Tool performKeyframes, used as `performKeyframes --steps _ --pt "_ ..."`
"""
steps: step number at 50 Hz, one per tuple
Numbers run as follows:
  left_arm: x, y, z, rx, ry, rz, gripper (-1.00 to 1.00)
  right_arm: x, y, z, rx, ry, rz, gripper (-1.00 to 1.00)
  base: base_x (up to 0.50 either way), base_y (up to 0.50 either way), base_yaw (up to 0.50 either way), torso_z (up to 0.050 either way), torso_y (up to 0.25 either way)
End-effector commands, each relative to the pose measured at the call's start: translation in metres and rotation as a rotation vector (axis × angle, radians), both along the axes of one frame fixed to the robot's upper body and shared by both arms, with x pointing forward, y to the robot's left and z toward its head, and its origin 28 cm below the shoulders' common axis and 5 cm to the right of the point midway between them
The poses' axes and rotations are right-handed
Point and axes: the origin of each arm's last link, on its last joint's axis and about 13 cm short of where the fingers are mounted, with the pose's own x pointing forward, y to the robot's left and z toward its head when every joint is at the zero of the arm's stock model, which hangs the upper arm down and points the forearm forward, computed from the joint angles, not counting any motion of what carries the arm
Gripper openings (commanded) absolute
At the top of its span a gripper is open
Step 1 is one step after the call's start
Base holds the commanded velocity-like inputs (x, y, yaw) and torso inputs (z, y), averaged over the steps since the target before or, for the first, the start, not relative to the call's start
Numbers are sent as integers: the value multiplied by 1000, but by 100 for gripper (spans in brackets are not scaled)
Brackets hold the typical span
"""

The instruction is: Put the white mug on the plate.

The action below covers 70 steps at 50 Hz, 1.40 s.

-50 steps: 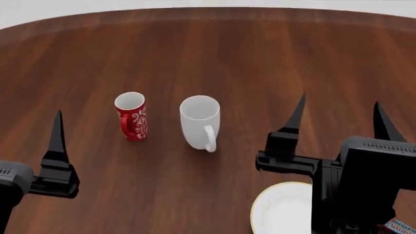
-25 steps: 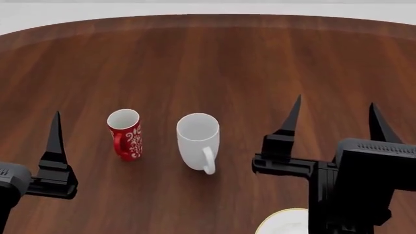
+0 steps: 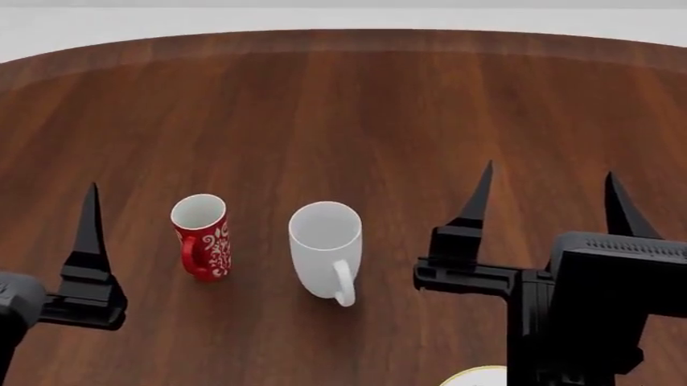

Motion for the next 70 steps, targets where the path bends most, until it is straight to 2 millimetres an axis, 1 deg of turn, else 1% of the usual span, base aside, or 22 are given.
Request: performKeyframes --steps 1,10,30,45,66,70 --pt "-1 1 0 -18 -18 -13 100 0 2 2 -6 -3 9 100 0 0 0 0 0" --pt "1 3 0 -30 -22 -23 100 0 3 2 -7 -2 11 100 0 0 0 0 0" --pt "2 0 0 0 -26 -39 100 2 1 -2 3 6 11 100 0 0 0 0 -4" --pt "1 2 -4 0 -24 -37 100 3 3 -1 -7 9 17 100 0 0 0 0 -189" --pt "0 2 -3 1 -28 -37 100 2 3 -1 -6 7 16 100 -1 0 0 0 -200" --pt "1 1 -4 6 -26 -38 100 1 3 -1 -5 7 13 100 0 0 0 0 -54"
